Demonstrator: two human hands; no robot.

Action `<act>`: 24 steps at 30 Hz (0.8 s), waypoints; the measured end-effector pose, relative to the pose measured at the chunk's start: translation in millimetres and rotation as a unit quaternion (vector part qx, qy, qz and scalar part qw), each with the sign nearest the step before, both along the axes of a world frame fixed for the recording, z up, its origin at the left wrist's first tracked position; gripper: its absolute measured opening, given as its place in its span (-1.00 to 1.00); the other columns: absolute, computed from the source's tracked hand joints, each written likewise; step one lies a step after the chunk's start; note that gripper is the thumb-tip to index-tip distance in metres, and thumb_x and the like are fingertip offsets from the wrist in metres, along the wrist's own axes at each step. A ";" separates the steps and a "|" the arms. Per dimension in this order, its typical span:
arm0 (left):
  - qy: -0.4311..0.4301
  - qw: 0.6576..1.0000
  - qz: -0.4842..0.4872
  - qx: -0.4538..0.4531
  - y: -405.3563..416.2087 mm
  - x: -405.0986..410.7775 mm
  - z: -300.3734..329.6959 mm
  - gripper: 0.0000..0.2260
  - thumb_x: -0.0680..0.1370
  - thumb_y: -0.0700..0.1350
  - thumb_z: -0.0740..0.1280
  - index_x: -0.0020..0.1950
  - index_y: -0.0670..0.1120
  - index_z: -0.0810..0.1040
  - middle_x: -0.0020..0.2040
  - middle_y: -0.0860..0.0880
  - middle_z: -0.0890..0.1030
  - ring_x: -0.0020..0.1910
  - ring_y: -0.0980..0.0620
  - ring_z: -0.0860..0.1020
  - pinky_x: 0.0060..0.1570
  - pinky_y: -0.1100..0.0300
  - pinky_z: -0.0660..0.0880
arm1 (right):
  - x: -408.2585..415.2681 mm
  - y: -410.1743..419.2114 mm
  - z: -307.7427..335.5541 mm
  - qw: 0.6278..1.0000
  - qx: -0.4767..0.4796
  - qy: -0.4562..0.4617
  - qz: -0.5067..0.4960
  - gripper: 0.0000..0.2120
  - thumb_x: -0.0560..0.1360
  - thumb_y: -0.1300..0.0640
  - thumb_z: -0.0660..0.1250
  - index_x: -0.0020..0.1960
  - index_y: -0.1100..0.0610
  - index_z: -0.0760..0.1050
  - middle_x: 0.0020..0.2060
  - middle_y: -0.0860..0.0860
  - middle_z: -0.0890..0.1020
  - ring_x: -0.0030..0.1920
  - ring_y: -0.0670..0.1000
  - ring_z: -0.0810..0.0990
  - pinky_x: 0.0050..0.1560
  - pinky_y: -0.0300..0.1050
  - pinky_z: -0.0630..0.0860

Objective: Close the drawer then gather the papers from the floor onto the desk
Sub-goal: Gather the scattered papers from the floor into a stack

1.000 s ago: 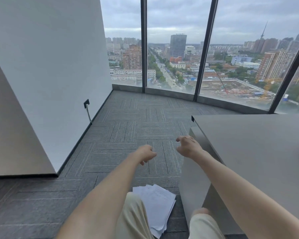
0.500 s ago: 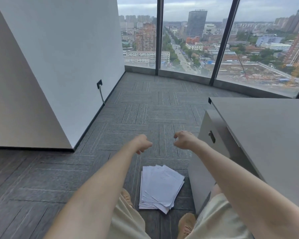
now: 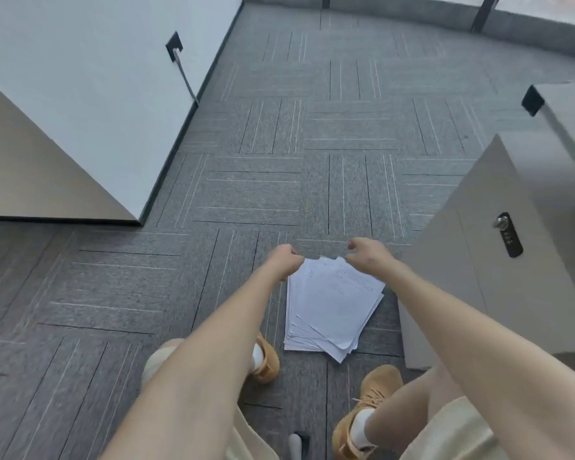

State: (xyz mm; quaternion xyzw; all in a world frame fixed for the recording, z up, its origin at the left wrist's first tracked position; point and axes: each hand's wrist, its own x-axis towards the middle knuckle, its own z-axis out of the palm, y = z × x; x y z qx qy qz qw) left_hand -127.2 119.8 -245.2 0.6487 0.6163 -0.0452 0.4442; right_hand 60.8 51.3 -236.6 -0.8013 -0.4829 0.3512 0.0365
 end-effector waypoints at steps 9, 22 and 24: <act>0.019 0.995 0.066 -0.071 38.9 7.8 -154.8 -0.81 0.50 -0.22 0.16 0.02 -0.13 0.53 -0.03 -0.15 0.58 -0.14 -0.13 0.50 -0.18 0.08 0.55 | 15.1 27.2 -151.6 0.996 -0.076 0.021 -0.041 -0.63 0.53 0.14 0.21 0.28 0.25 0.52 0.23 0.18 0.61 0.25 0.21 0.53 0.16 0.01 0.49; -0.013 0.971 0.176 -0.162 62.4 14.7 -340.0 -0.77 0.47 0.13 0.24 -0.11 -0.03 0.44 -0.13 0.01 0.47 0.02 -0.07 0.47 0.23 -0.11 0.47 | 17.5 13.9 -356.3 0.970 -0.188 0.058 -0.143 -0.51 0.52 0.13 0.22 0.42 0.23 0.35 0.34 0.24 0.47 0.28 0.26 0.50 0.14 -0.01 0.48; -0.043 0.956 0.238 -0.168 66.4 14.1 -363.0 -0.54 0.37 0.26 0.22 0.06 -0.04 0.51 0.07 -0.02 0.55 0.17 -0.11 0.52 0.26 -0.13 0.45 | 22.5 12.2 -376.2 0.956 -0.207 0.044 -0.205 -0.46 0.50 0.09 0.21 0.45 0.21 0.27 0.36 0.27 0.37 0.29 0.30 0.47 0.26 0.09 0.48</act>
